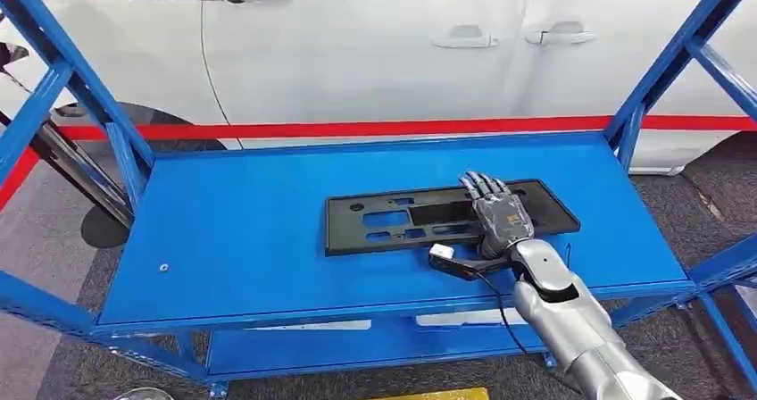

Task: Take the parts from the cabinet and place them on the table.

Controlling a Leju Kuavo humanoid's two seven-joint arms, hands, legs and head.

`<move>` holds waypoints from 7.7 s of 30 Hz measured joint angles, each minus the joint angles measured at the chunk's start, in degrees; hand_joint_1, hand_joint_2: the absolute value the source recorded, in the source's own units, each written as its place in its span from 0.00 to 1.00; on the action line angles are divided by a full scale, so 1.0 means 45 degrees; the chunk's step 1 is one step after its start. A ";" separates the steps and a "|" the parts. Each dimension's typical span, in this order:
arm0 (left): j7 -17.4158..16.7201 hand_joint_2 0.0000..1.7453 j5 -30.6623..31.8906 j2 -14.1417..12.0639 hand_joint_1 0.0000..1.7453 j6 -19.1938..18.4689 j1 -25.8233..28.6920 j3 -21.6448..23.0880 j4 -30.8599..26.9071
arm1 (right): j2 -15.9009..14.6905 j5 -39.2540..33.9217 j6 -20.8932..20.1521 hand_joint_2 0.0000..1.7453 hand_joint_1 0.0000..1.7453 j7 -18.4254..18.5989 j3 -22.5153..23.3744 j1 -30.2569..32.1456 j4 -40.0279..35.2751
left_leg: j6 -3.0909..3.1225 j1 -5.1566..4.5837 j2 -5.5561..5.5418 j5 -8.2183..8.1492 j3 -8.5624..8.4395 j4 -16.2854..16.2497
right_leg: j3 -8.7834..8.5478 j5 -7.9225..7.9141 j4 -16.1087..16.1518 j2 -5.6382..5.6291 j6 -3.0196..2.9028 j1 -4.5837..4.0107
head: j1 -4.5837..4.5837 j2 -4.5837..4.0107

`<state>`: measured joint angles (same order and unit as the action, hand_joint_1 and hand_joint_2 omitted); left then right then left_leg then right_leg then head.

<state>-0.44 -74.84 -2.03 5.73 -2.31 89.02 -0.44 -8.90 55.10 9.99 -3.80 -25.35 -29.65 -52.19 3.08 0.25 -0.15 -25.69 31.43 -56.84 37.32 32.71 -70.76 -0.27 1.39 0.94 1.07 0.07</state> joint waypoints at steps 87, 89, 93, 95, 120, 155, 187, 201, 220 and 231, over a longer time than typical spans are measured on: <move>0.0622 1.00 -0.0029 0.0345 0.00 -0.0855 0.0007 -0.0330 0.0024 | -0.2725 -0.6406 -0.2326 1.00 1.00 -0.4085 0.0525 0.2782 -1.1579 | 0.0110 -0.0065 -0.0068 0.0009 0.0061 0.0041 | 0.0767 0.0437 -0.0209 0.0109 -0.0017 -0.0048 | -0.0009 0.0005; 0.0627 1.00 -0.0024 0.0340 0.00 -0.0869 0.0009 -0.0330 0.0024 | -0.2725 -0.6479 -0.2385 1.00 1.00 -0.4138 0.0432 0.2864 -1.1750 | 0.0070 -0.0065 -0.0321 0.0259 0.0475 -0.0042 | 0.0797 0.0588 -0.1226 0.0099 0.0031 -0.0037 | -0.0010 0.0005; 0.0646 1.00 -0.0019 0.0345 0.00 -0.0913 -0.0004 -0.0330 0.0024 | -0.2798 -0.6470 -0.2453 1.00 1.00 -0.4129 0.0175 0.2828 -1.2176 | -0.0152 0.0019 -0.0871 0.0587 0.1251 -0.0473 | -0.1747 -0.0420 0.2036 -0.0678 0.0027 0.0117 | -0.0010 0.0005; 0.0661 1.00 -0.0019 0.0345 0.00 -0.0913 -0.0030 -0.0330 0.0024 | -0.2803 -0.6465 -0.2448 1.00 1.00 -0.4085 0.0155 0.2844 -1.2216 | -0.0262 -0.0011 -0.1024 0.0685 0.1430 -0.0595 | -0.2027 -0.0205 0.2571 -0.1070 -0.0062 0.0065 | -0.0010 0.0000; 0.0398 1.00 -0.0044 -0.0360 0.00 -0.1967 -0.0024 -0.0563 0.0063 | -0.0747 -0.6071 -0.2133 1.00 1.00 -0.2167 -0.1919 0.0945 -1.0636 | 0.0035 -0.0162 -0.0082 0.0372 0.0655 -0.0078 | 0.0761 0.0799 -0.1323 0.0140 -0.0139 0.0023 | -0.0024 0.0005; 0.0884 1.00 0.0019 -0.0500 0.00 -0.1651 0.0087 -0.0583 0.0063 | -0.2162 -0.6912 -0.2093 1.00 1.00 -0.2569 -0.1097 0.1854 -1.1575 | -0.0080 -0.0162 -0.0785 0.0712 0.1353 -0.0325 | -0.0968 -0.0543 0.0855 -0.0194 -0.0454 -0.0192 | -0.0039 0.0000; 0.0986 1.00 0.0029 -0.0568 0.00 -0.1510 0.0094 -0.0826 0.0063 | -0.2759 -0.6878 -0.2166 1.00 1.00 -0.2472 -0.0495 0.2102 -1.1846 | -0.0216 0.0035 -0.1227 0.0128 0.0554 -0.0446 | -0.1162 -0.0946 0.2276 -0.1055 -0.0213 0.0065 | -0.0083 0.0005; 0.1078 1.00 0.0058 -0.0772 0.00 -0.1340 0.0135 -0.0773 0.0063 | -0.2812 -0.6678 -0.2258 1.00 1.00 -0.2472 -0.0437 0.2132 -1.1910 | -0.0772 0.0093 0.0329 -0.0126 0.1016 -0.1552 | -0.1198 -0.1076 0.2676 0.1183 -0.0489 -0.0006 | -0.0146 0.0005; 0.1316 1.00 0.0131 -0.0957 0.00 -0.1797 0.0058 -0.0627 0.0068 | -0.1723 -0.5935 -0.1423 1.00 1.00 -0.1753 -0.1754 0.1474 -1.1210 | -0.0439 0.0085 -0.1731 0.0141 0.0837 -0.0563 | -0.0896 -0.1023 0.2347 -0.0876 -0.0040 0.0096 | -0.0122 0.0005; 0.1370 1.00 0.0126 -0.0850 0.00 -0.1778 0.0136 -0.0563 0.0068 | -0.2643 -0.6460 -0.1700 1.00 1.00 -0.2132 -0.0995 0.1775 -1.1633 | -0.0897 0.0205 0.0205 -0.0495 0.1555 -0.2357 | -0.1075 -0.1115 0.2659 0.1014 -0.0408 0.0122 | -0.0199 0.0000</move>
<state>5.73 -74.27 -5.86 -2.27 -1.70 86.49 -0.13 -20.79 26.03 2.34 -13.40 -29.83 -21.66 -104.54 -0.96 1.17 0.77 -27.91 38.42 -67.45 32.48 27.70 -58.79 4.30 -0.45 1.49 0.17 0.07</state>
